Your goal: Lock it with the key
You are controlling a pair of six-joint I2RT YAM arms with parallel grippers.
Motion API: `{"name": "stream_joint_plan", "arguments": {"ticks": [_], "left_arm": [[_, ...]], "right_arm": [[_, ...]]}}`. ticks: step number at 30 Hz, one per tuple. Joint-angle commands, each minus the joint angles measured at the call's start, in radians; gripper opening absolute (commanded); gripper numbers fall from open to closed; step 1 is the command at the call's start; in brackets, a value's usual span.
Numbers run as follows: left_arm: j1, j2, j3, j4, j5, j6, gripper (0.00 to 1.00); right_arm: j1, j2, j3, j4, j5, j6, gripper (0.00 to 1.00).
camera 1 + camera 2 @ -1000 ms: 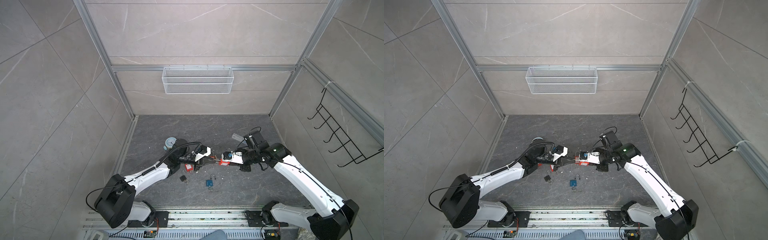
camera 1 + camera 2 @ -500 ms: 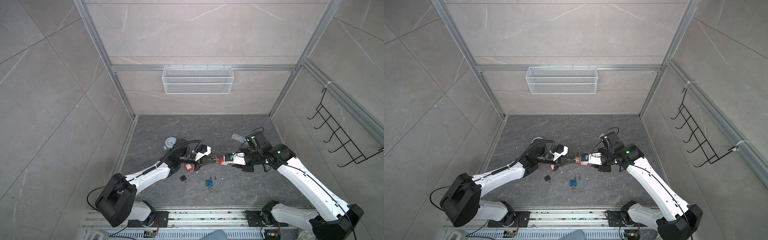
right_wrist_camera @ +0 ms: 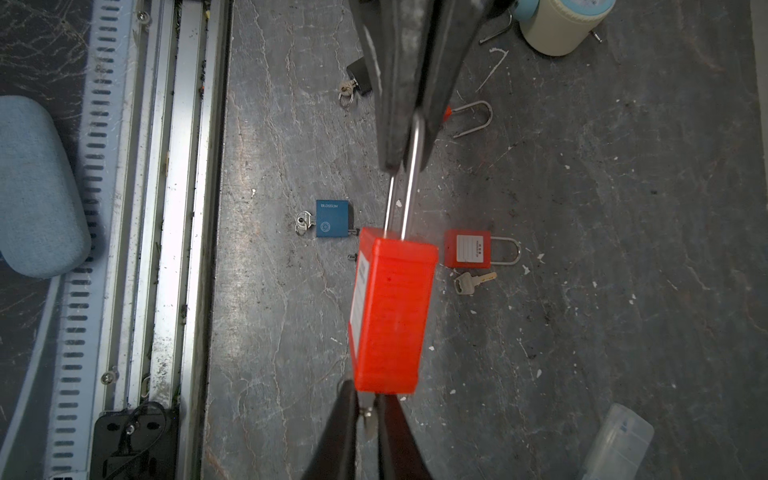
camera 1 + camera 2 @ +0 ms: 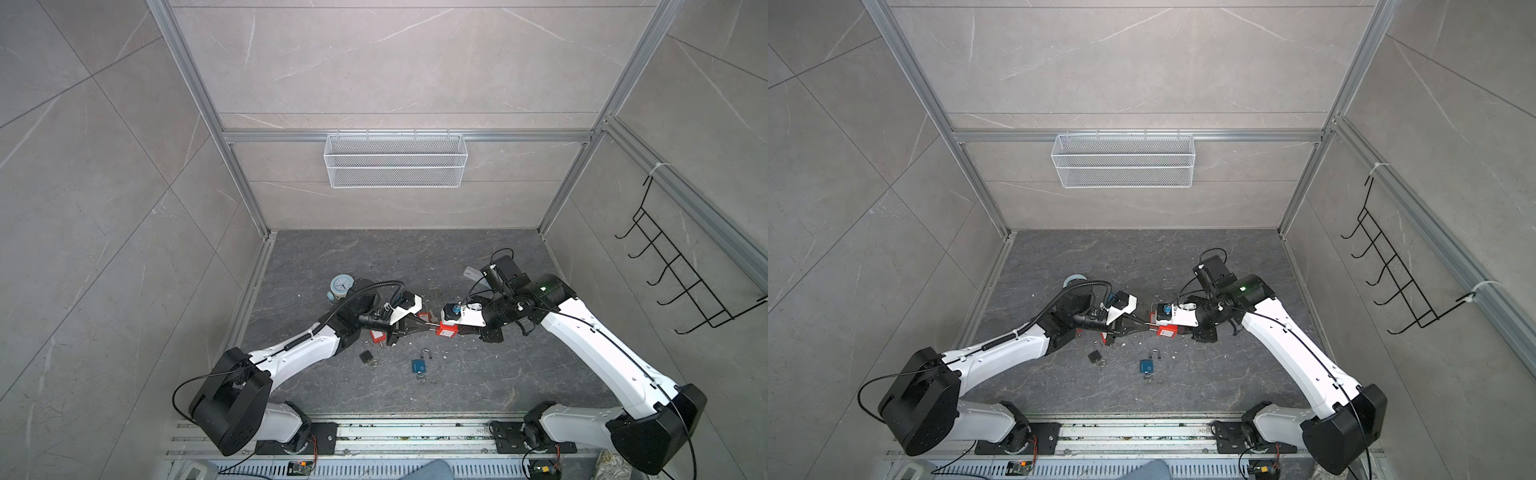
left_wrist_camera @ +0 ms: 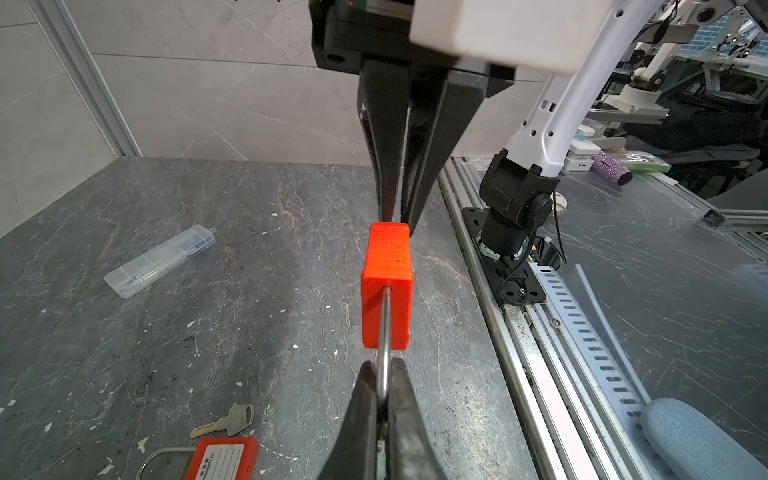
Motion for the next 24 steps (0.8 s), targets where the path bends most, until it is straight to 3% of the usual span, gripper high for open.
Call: {"name": "stream_joint_plan", "arguments": {"ticks": [1, 10, 24], "left_arm": [[-0.006, -0.048, 0.020, 0.047, 0.043, 0.031, 0.00], [-0.006, -0.062, 0.023, 0.012, 0.048, 0.052, 0.00], [-0.006, -0.062, 0.037, -0.024, 0.057, 0.077, 0.00]], "right_arm": [[0.004, 0.010, 0.008, -0.040, -0.031, -0.002, 0.12], [0.004, -0.036, -0.027, 0.044, 0.054, 0.032, 0.21], [0.004, -0.014, -0.016, 0.002, -0.005, 0.012, 0.16]]}}
